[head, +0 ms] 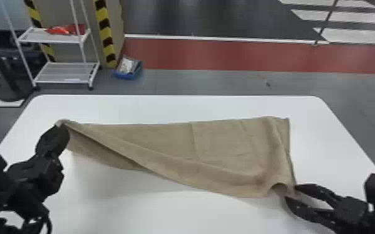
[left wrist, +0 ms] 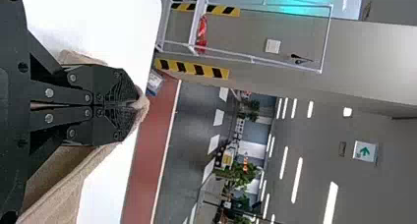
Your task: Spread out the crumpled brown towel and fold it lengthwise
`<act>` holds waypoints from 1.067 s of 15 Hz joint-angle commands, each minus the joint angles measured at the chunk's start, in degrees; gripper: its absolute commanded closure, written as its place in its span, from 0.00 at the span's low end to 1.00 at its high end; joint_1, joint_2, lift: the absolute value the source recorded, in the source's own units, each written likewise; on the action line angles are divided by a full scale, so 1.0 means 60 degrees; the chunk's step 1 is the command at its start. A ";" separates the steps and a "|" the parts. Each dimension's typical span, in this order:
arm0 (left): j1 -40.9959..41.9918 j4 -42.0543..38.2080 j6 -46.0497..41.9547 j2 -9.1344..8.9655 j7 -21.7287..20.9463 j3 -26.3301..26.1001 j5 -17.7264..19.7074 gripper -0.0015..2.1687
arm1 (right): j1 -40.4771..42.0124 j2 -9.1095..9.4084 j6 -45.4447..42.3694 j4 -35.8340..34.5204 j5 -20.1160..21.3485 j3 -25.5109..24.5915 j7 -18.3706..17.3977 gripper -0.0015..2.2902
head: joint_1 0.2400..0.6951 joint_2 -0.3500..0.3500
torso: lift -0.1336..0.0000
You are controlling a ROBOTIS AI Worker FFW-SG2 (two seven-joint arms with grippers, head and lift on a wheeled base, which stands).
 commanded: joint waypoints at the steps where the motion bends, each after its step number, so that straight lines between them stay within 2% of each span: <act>1: 0.0048 -0.0039 -0.0001 0.0000 -0.0011 0.0053 0.0003 0.63 | 0.0053 -0.0054 0.0002 0.0001 0.0123 -0.0002 0.0029 0.29 | 1.00 0.40 | 0.07; 3: 0.0063 -0.0083 -0.0001 -0.0029 -0.0011 0.0053 0.0003 0.63 | 0.0038 -0.0069 0.0032 0.0001 0.0196 -0.0002 0.0059 0.37 | 1.00 0.40 | 0.07; 4: 0.0078 -0.0097 -0.0001 -0.0058 -0.0011 0.0053 -0.0011 0.63 | 0.0038 -0.0069 0.0149 -0.0028 0.0152 -0.0017 0.0117 0.46 | 1.00 0.40 | 0.07; 5: 0.0078 -0.0126 -0.0001 -0.0058 -0.0011 0.0053 -0.0011 0.63 | 0.0067 -0.0069 0.0207 -0.0146 0.0035 -0.0090 0.0190 0.61 | 1.00 0.40 | 0.07; 6: 0.0092 -0.0185 0.0028 -0.0058 -0.0011 0.0083 -0.0011 0.63 | 0.0096 -0.0069 0.0266 -0.0321 -0.0141 -0.0178 0.0205 0.71 | 1.00 0.40 | 0.07; 9: 0.0239 -0.0844 0.0321 -0.0014 -0.0011 0.0288 -0.0099 0.63 | 0.0272 -0.0054 0.0881 -0.1332 -0.1005 -0.0661 0.0381 0.74 | 1.00 0.39 | 0.07; 12: 0.0444 -0.2016 0.1200 0.0015 0.0062 0.0625 -0.0348 0.63 | -0.0109 -0.0142 0.2668 -0.2944 -0.1957 -0.1716 0.0674 0.73 | 1.00 0.36 | 0.07; 14: 0.0634 -0.2807 0.1962 0.0030 0.0136 0.0962 -0.0407 0.63 | -0.0738 -0.0450 0.4075 -0.3617 -0.2221 -0.2243 0.0908 0.73 | 1.00 0.33 | 0.07; 16: 0.0810 -0.3452 0.2723 0.0030 0.0253 0.1225 -0.0436 0.63 | -0.1427 -0.1007 0.5159 -0.3808 -0.2514 -0.2668 0.0908 0.73 | 1.00 0.27 | 0.07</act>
